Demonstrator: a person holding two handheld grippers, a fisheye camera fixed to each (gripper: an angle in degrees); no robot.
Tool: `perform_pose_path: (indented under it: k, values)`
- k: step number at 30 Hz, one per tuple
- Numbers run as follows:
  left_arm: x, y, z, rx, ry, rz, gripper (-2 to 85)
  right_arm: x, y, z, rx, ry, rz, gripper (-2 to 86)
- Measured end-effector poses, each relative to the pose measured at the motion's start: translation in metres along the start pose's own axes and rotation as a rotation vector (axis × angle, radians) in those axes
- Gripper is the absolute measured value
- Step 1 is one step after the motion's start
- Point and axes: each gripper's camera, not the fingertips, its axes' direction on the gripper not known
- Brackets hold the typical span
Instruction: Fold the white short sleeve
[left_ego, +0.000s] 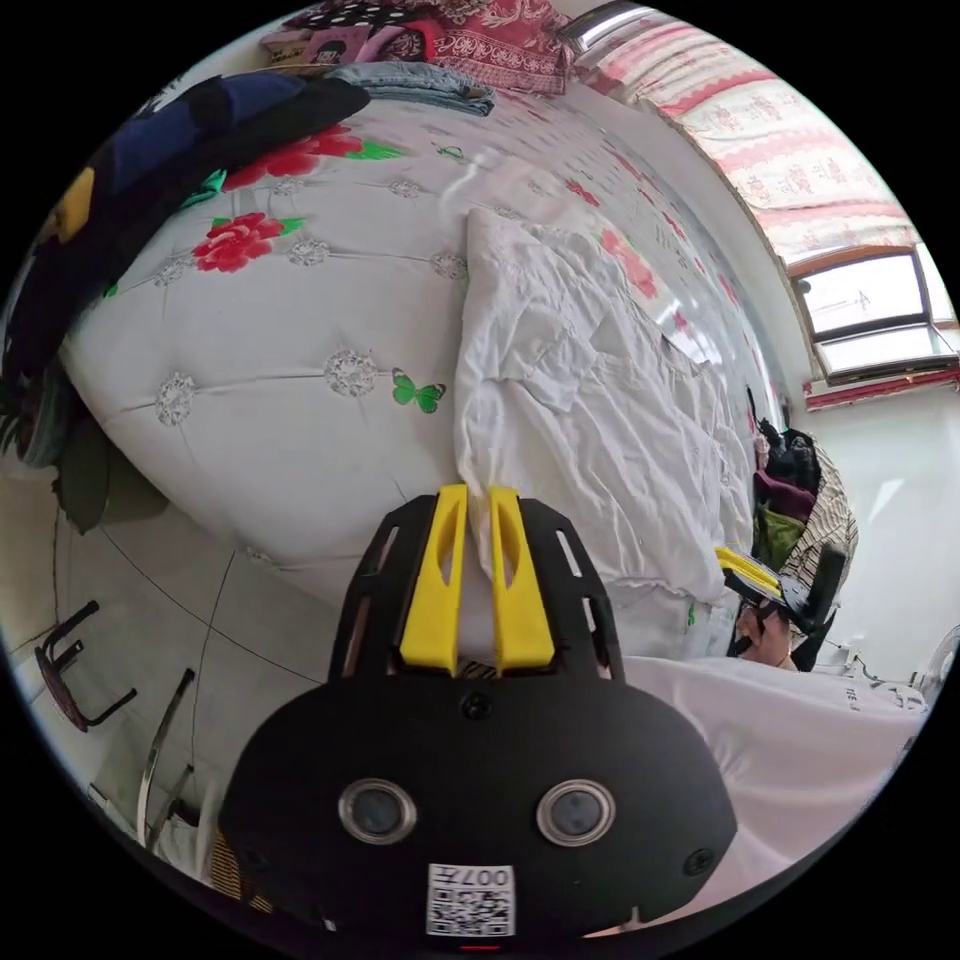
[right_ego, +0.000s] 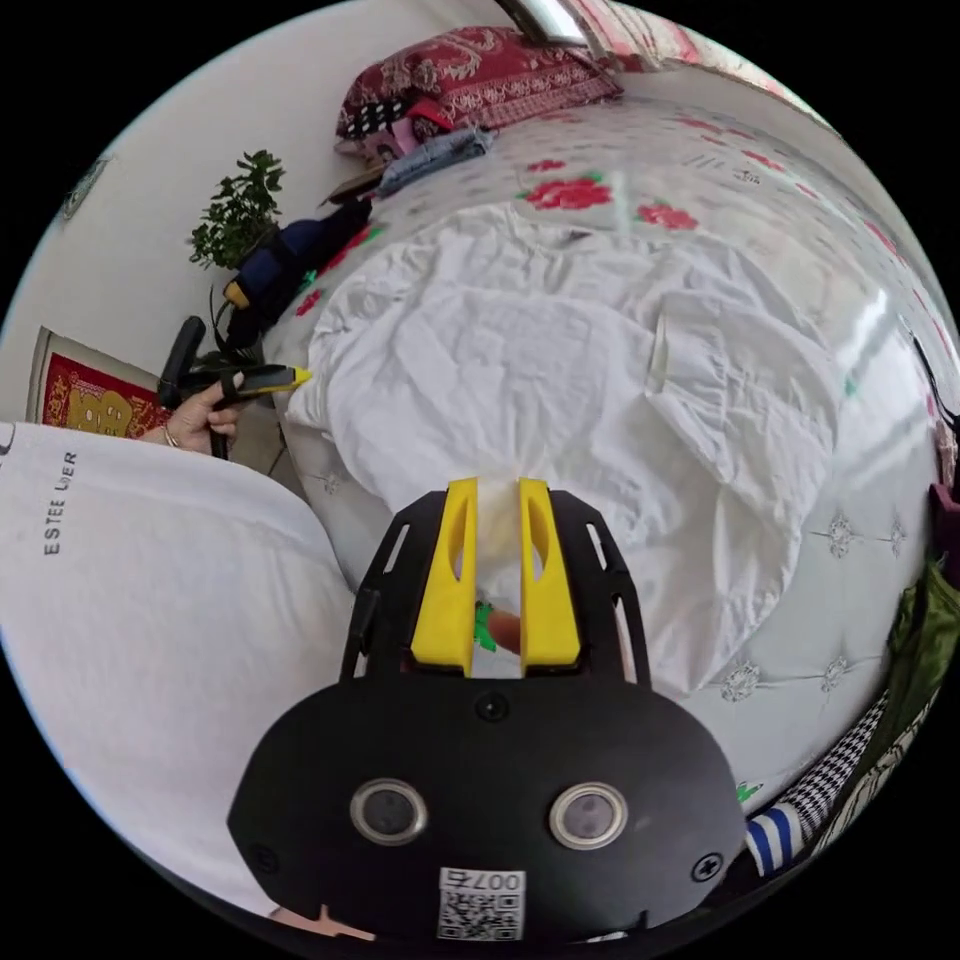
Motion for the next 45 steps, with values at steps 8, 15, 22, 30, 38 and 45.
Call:
perform_pose_path:
  k: [8, 15, 22, 30, 38, 45]
  values:
    - [-0.019, 0.004, -0.015, 0.031, 0.123, -0.036, -0.9, -0.028, 0.014, -0.056, 0.198, 0.048, -0.050, 5.7]
    - [-0.016, 0.011, -0.026, 0.056, 0.144, -0.025, -1.0, -0.082, 0.000, -0.015, 0.092, -0.042, -0.338, 5.3]
    - [0.007, 0.015, -0.050, 0.120, 0.152, 0.019, -1.0, -0.053, -0.005, -0.006, 0.054, -0.133, -0.192, 3.6]
    - [0.116, -0.009, -0.078, 0.132, 0.103, 0.351, -1.0, -0.010, 0.055, -0.075, 0.232, -0.165, -0.044, 1.8]
    - [0.369, -0.034, -0.034, -0.061, 0.119, 1.101, -0.9, 0.049, 0.133, -0.128, 0.364, -0.151, 0.140, 1.3]
    - [0.488, 0.017, 0.105, -0.300, 0.099, 1.247, 0.1, 0.096, 0.209, -0.146, 0.442, -0.136, 0.373, 2.2]
